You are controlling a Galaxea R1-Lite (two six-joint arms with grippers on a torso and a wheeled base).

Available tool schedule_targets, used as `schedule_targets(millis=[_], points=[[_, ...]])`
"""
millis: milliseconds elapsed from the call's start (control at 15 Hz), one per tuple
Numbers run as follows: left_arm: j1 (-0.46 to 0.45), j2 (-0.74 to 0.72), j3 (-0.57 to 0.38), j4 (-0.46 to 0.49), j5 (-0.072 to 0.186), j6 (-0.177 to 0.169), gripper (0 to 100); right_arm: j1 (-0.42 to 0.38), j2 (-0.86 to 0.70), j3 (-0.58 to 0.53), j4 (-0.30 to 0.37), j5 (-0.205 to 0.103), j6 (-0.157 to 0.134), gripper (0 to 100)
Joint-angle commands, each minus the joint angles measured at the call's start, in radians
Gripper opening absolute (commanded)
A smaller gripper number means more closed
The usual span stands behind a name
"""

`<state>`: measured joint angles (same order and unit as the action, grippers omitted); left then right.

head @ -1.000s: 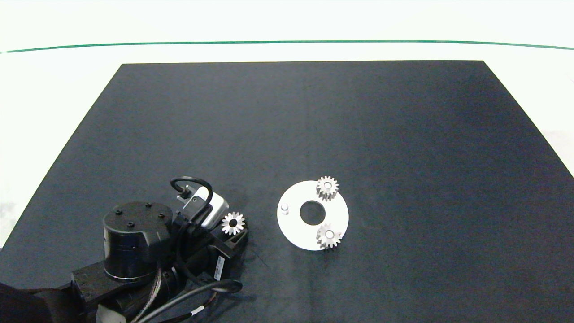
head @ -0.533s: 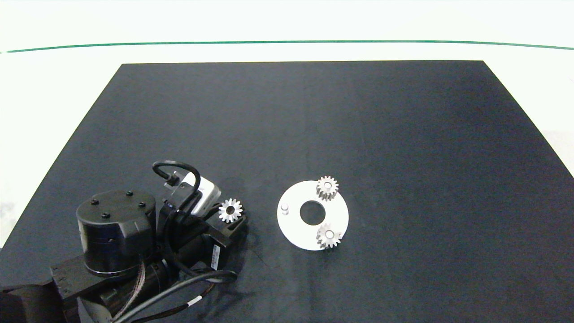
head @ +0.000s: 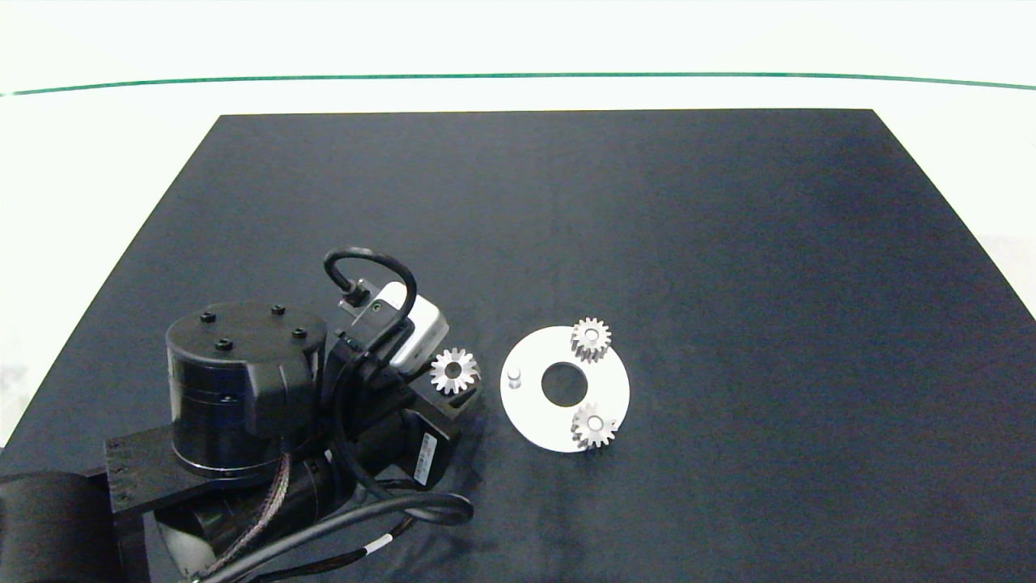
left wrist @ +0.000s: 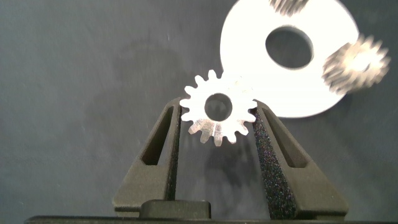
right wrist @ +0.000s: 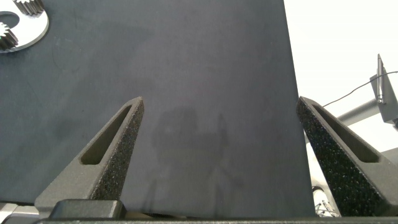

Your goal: Install three planetary gears onto the carrier pins

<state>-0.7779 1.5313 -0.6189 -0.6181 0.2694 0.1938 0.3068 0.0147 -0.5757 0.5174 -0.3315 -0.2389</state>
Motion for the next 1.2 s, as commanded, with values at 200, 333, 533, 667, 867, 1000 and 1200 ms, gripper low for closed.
schedule_targets(millis=[200,333,533,667,867,1000,1200], points=[[-0.103,0.033,-0.027,-0.002,0.041,-0.002,0,0.000,0.004,-0.001,0.001,0.000,-0.003,100],[-0.109,0.067,-0.048,-0.006,0.047,-0.002,0,0.000,-0.001,0.001,0.003,0.000,-0.005,100],[-0.106,0.098,-0.085,-0.005,0.048,-0.002,0,0.000,-0.001,-0.001,0.003,0.000,-0.007,100],[-0.104,0.112,-0.099,-0.005,0.048,-0.002,0,0.002,-0.005,0.001,0.004,0.000,-0.007,100],[-0.089,0.153,-0.122,-0.009,0.053,0.001,0,0.002,-0.012,-0.001,0.006,0.000,-0.008,100],[-0.080,0.158,-0.134,-0.008,0.053,0.003,0,0.003,-0.013,-0.001,0.006,0.000,-0.008,100],[-0.058,0.178,-0.145,-0.009,0.053,0.003,0,0.002,-0.013,-0.003,0.006,0.003,-0.008,100]])
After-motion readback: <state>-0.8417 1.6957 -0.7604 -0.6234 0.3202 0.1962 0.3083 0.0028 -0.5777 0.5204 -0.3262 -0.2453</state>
